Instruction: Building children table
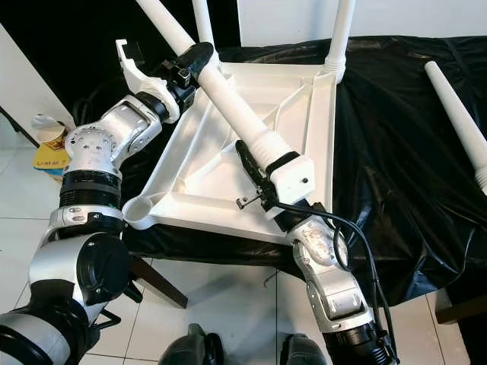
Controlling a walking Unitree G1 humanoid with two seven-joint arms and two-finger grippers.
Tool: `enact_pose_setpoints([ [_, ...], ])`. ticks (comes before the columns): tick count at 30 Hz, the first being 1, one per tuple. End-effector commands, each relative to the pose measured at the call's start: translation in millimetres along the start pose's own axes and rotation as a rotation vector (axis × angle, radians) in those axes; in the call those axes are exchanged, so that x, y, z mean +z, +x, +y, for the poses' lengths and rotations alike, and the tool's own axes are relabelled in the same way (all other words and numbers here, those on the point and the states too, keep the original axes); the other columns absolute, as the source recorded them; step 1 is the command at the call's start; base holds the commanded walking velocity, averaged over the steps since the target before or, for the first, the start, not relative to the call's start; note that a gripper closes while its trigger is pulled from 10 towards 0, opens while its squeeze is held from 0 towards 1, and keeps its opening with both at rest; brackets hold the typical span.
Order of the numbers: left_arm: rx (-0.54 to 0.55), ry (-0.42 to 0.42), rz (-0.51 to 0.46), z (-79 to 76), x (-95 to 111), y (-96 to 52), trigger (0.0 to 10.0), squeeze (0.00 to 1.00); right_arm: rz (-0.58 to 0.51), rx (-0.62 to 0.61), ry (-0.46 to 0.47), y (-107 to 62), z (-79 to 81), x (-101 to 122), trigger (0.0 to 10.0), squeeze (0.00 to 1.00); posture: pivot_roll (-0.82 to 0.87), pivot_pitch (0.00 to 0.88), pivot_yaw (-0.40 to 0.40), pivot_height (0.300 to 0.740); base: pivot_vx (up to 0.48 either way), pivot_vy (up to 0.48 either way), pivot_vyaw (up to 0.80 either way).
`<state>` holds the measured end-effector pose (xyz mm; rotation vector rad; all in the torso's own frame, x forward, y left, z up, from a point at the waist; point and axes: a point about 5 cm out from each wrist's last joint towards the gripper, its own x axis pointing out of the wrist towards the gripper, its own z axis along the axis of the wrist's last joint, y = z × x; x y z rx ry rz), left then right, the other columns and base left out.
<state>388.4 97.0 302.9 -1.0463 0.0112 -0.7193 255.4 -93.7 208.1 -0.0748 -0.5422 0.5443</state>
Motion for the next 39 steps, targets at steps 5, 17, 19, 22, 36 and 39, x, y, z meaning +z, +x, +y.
enact_pose_setpoints([
  [5, -0.196, -0.016, -0.061, -3.8, 16, -1.4, 10.0, 0.0, 0.024, 0.006, 0.051, -4.5, 2.8, -3, 10.0, 1.0, 0.0, 0.076, 0.075, 0.74, 0.0, 0.0, 0.0],
  [17, -0.129, 0.052, -0.132, 5.2, 34, -8.3, 10.0, 0.0, 0.109, -0.02, 0.079, -28.1, -5.9, -10, 10.0, 1.0, 0.0, 0.079, 0.065, 0.74, 0.0, 0.0, 0.0],
  [19, -0.116, 0.053, -0.149, 7.6, 38, -9.4, 10.0, 0.0, 0.128, -0.027, 0.076, -32.4, -9.5, -11, 10.0, 1.0, 0.0, 0.077, 0.064, 0.74, 0.0, 0.0, 0.0],
  [22, -0.115, 0.055, -0.154, 7.9, 38, -9.7, 10.0, 0.0, 0.133, -0.035, 0.075, -33.5, -11.6, -12, 10.0, 1.0, 0.0, 0.076, 0.062, 0.74, 0.0, 0.0, 0.0],
  [36, -0.083, 0.236, -0.2, 7.3, 47, -13.0, 10.0, 0.0, 0.154, -0.154, 0.062, -28.7, -35.3, -10, 10.0, 0.0, 0.01, 0.07, 0.05, 0.74, 0.0, 0.0, 0.0],
  [39, -0.081, 0.291, -0.203, 4.4, 45, -12.4, 10.0, 0.0, 0.149, -0.129, 0.064, -25.0, -34.9, -7, 10.0, 0.0, 0.01, 0.071, 0.049, 0.74, 0.0, 0.0, 0.0],
])
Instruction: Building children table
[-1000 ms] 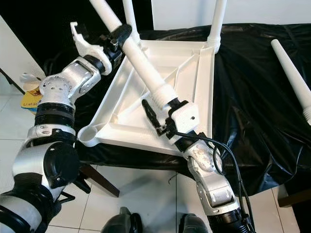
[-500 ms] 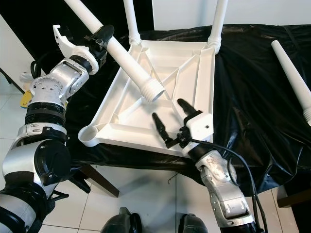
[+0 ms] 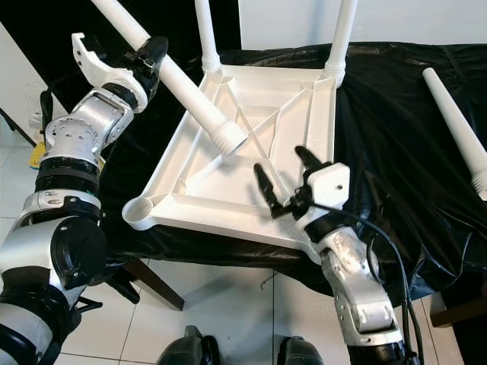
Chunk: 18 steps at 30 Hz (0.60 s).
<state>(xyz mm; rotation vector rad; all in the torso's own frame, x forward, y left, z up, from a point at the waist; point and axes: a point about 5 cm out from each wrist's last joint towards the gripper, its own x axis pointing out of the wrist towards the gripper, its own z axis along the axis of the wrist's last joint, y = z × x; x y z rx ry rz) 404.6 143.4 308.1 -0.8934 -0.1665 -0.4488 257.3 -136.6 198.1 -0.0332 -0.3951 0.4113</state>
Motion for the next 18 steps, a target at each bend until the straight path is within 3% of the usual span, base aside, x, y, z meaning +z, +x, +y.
enact_pose_setpoints([
  [1, -0.244, 0.071, -0.024, -15.2, 4, -3.1, 10.0, 0.0, 0.011, 0.023, 0.021, 2.3, 1.7, 0, 10.0, 0.0, 0.02, 0.071, 0.046, 0.74, 0.0, 0.0, 0.0],
  [7, -0.262, 0.183, -0.033, -25.1, 1, -3.4, 10.0, 0.0, 0.061, 0.046, 0.042, 6.9, 4.3, 0, 10.0, 0.0, 0.02, 0.073, 0.039, 0.74, 0.0, 0.0, 0.0],
  [9, -0.292, 0.279, -0.028, -34.5, -1, -4.6, 10.0, 0.0, 0.09, 0.071, 0.023, 9.7, 5.7, 1, 10.0, 0.0, 0.03, 0.074, 0.032, 0.74, 0.0, 0.0, 0.0],
  [12, -0.306, 0.313, -0.025, -38.2, -2, -5.2, 10.0, 0.0, 0.098, 0.079, 0.014, 10.7, 6.0, 1, 10.0, 0.0, 0.03, 0.074, 0.032, 0.74, 0.0, 0.0, 0.0],
  [14, -0.345, 0.42, -0.024, -50.5, -8, -6.9, 10.0, 0.0, 0.128, 0.098, -0.015, 15.5, 5.5, 2, 10.0, 0.0, 0.03, 0.079, 0.025, 0.74, 0.0, 0.0, 0.0],
  [16, -0.345, 0.42, -0.024, -50.5, -8, -6.9, 10.0, 0.0, 0.128, 0.098, -0.015, 15.5, 5.5, 2, 10.0, 0.0, 0.03, 0.079, 0.025, 0.74, 0.0, 0.0, 0.0],
  [18, -0.376, 0.514, -0.022, -61.8, -18, -8.6, 10.0, 0.0, 0.138, 0.119, -0.017, 21.8, 6.5, 3, 10.0, 0.0, 0.03, 0.084, 0.022, 0.74, 0.0, 0.0, 0.0],
])
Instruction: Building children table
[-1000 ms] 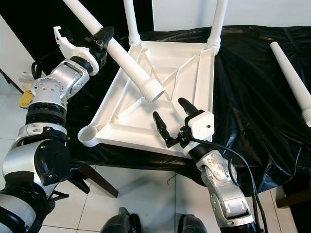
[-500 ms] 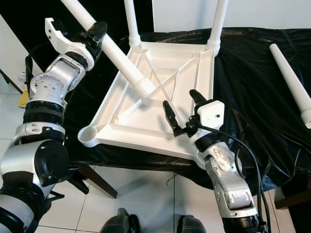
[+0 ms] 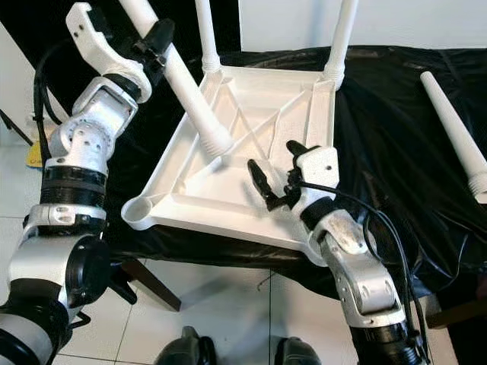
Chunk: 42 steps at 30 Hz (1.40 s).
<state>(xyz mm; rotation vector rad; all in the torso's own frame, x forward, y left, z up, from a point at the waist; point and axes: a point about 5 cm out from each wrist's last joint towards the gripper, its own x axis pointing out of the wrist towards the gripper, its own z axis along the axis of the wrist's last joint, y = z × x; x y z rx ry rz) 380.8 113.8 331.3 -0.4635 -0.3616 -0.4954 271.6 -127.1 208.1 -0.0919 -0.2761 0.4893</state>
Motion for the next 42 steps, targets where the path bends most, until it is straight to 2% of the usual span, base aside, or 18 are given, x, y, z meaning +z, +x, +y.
enact_pose_setpoints([
  [1, -0.236, 0.071, -0.018, -20.5, 1, -1.4, 10.0, 0.0, 0.015, 0.032, -0.002, 2.7, 4.1, 0, 10.0, 0.0, 0.03, 0.084, 0.022, 0.74, 0.0, 0.0, 0.0],
  [2, -0.236, 0.071, -0.018, -20.5, 1, -1.4, 10.0, 0.0, 0.015, 0.032, -0.002, 2.7, 4.1, 0, 10.0, 0.0, 0.03, 0.084, 0.022, 0.74, 0.0, 0.0, 0.0],
  [5, -0.275, 0.152, -0.013, -37.0, -6, -2.7, 10.0, 0.0, 0.02, 0.064, 0.022, 10.0, 8.4, 2, 10.0, 0.0, 0.03, 0.088, 0.018, 0.74, 0.0, 0.0, 0.0],
  [7, -0.275, 0.152, -0.013, -37.0, -6, -2.7, 10.0, 0.0, 0.02, 0.064, 0.022, 10.0, 8.4, 2, 10.0, 0.0, 0.03, 0.088, 0.018, 0.74, 0.0, 0.0, 0.0],
  [9, -0.308, 0.19, -0.011, -50.1, -10, -3.8, 10.0, 0.0, 0.019, 0.076, 0.051, 15.9, 12.2, 5, 10.0, 0.0, 0.04, 0.091, 0.015, 0.74, 0.0, 0.0, 0.0],
  [11, -0.308, 0.19, -0.011, -50.1, -10, -3.8, 10.0, 0.0, 0.019, 0.076, 0.051, 15.9, 12.2, 5, 10.0, 0.0, 0.04, 0.091, 0.015, 0.74, 0.0, 0.0, 0.0],
  [13, -0.352, 0.216, -0.008, -67.6, -18, -6.6, 10.0, 0.0, 0.025, 0.083, 0.062, 23.4, 16.9, 6, 10.0, 0.0, 0.03, 0.09, 0.012, 0.74, 0.0, 0.0, 0.0],
  [14, -0.352, 0.216, -0.008, -67.6, -18, -6.6, 10.0, 0.0, 0.025, 0.083, 0.062, 23.4, 16.9, 6, 10.0, 0.0, 0.03, 0.09, 0.012, 0.74, 0.0, 0.0, 0.0],
  [16, -0.381, 0.21, -0.011, -80.8, -23, -9.8, 10.0, 0.0, 0.041, 0.072, 0.065, 30.3, 19.5, 5, 10.0, 0.0, 0.03, 0.091, 0.012, 0.74, 0.0, 0.0, 0.0],
  [17, -0.381, 0.21, -0.011, -80.8, -23, -9.8, 10.0, 0.0, 0.041, 0.072, 0.065, 30.3, 19.5, 5, 10.0, 0.0, 0.03, 0.091, 0.012, 0.74, 0.0, 0.0, 0.0],
  [20, -0.416, 0.194, -0.012, -95.4, -28, -13.3, 10.0, 0.0, 0.06, 0.061, 0.071, 38.1, 22.4, 2, 10.0, 0.0, 0.04, 0.09, 0.01, 0.74, 0.0, 0.0, 0.0],
  [23, -0.416, 0.194, -0.012, -95.4, -28, -13.3, 10.0, 0.0, 0.06, 0.061, 0.071, 38.1, 22.4, 2, 10.0, 0.0, 0.04, 0.09, 0.01, 0.74, 0.0, 0.0, 0.0],
  [25, -0.452, 0.197, -0.007, -109.8, -34, -17.1, 10.0, 0.0, 0.071, 0.043, 0.062, 44.6, 23.3, 0, 10.0, 0.0, 0.04, 0.088, 0.012, 0.74, 0.0, 0.0, 0.0],
  [28, -0.467, 0.198, -0.006, -116.3, -37, -19.0, 10.0, 0.0, 0.079, 0.035, 0.058, 47.5, 23.1, -1, 10.0, 0.0, 0.04, 0.087, 0.012, 0.74, 0.0, 0.0, 0.0],
  [29, -0.487, 0.205, -0.002, -123.7, -41, -21.2, 10.0, 0.0, 0.087, 0.016, 0.048, 51.2, 21.4, -2, 10.0, 0.0, 0.04, 0.085, 0.011, 0.74, 0.0, 0.0, 0.0],
  [31, -0.487, 0.205, -0.002, -123.7, -41, -21.2, 10.0, 0.0, 0.087, 0.016, 0.048, 51.2, 21.4, -2, 10.0, 0.0, 0.04, 0.085, 0.011, 0.74, 0.0, 0.0, 0.0],
  [34, -0.53, 0.206, 0.008, -141.3, -50, -28.7, 10.0, 0.0, 0.099, -0.026, 0.028, 60.5, 16.0, -1, 10.0, 0.0, 0.04, 0.082, 0.007, 0.74, 0.0, 0.0, 0.0],
  [42, -0.553, 0.205, 0.017, -150.1, -56, -32.8, 10.0, 0.0, 0.097, -0.039, 0.017, 64.5, 13.1, 0, 10.0, 0.0, 0.04, 0.078, 0.003, 0.74, 0.0, 0.0, 0.0],
])
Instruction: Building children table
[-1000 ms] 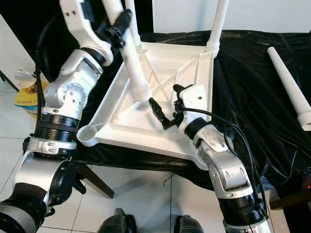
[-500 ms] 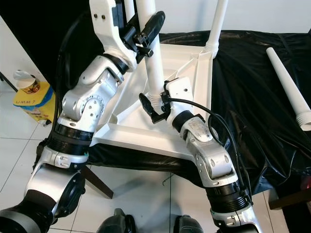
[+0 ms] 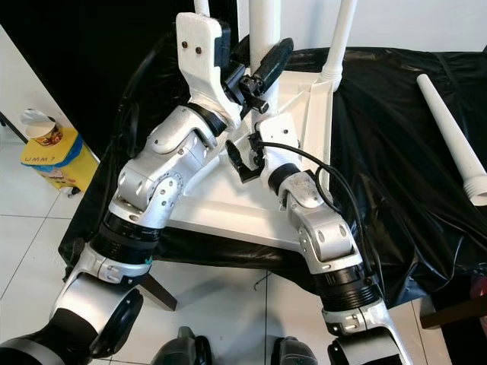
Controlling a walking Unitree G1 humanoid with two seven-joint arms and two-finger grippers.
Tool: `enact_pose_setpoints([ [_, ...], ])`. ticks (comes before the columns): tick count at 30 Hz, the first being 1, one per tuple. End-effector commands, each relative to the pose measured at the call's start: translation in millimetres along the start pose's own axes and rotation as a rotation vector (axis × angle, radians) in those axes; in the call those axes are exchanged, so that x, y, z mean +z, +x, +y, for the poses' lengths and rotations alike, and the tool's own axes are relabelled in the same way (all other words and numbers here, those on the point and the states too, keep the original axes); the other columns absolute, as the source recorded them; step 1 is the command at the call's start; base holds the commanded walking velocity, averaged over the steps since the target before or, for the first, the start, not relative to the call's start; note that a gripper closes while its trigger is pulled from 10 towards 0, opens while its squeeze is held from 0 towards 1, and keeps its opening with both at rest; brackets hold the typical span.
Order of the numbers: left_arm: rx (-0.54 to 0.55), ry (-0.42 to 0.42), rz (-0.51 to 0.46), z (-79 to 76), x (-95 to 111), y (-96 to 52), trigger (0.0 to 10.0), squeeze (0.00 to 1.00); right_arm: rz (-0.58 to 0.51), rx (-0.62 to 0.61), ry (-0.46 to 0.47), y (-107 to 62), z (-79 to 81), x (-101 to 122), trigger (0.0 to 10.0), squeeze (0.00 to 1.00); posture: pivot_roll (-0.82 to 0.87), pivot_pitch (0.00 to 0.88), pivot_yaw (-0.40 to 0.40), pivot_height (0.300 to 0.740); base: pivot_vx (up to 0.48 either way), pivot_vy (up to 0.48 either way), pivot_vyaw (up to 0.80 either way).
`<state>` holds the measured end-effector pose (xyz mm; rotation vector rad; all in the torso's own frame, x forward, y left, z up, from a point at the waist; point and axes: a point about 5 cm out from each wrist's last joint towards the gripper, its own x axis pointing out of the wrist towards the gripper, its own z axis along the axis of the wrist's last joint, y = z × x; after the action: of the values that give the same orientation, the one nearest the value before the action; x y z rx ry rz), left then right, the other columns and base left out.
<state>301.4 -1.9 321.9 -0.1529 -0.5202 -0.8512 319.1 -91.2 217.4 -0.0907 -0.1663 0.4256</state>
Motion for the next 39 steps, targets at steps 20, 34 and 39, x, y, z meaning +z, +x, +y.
enact_pose_setpoints([
  [20, -0.143, -0.024, 0.019, -30.4, -10, 2.0, 10.0, 0.0, -0.029, 0.025, -0.055, 1.3, 2.2, 0, 0.0, 0.0, 0.03, 0.053, 0.01, 0.74, 0.0, 0.0, 0.0],
  [34, -0.131, -0.054, 0.037, -28.4, -14, -0.8, 10.0, 1.0, -0.04, -0.028, -0.006, -4.8, 1.1, -3, 10.0, 0.0, 0.03, 0.056, 0.009, 0.74, 0.0, 0.0, 0.0],
  [39, -0.109, -0.032, 0.024, -25.4, -12, -1.7, 10.0, 0.0, -0.022, -0.092, 0.063, -7.0, -2.2, -6, 10.0, 0.0, 0.03, 0.07, 0.01, 0.74, 0.0, 0.0, 0.0],
])
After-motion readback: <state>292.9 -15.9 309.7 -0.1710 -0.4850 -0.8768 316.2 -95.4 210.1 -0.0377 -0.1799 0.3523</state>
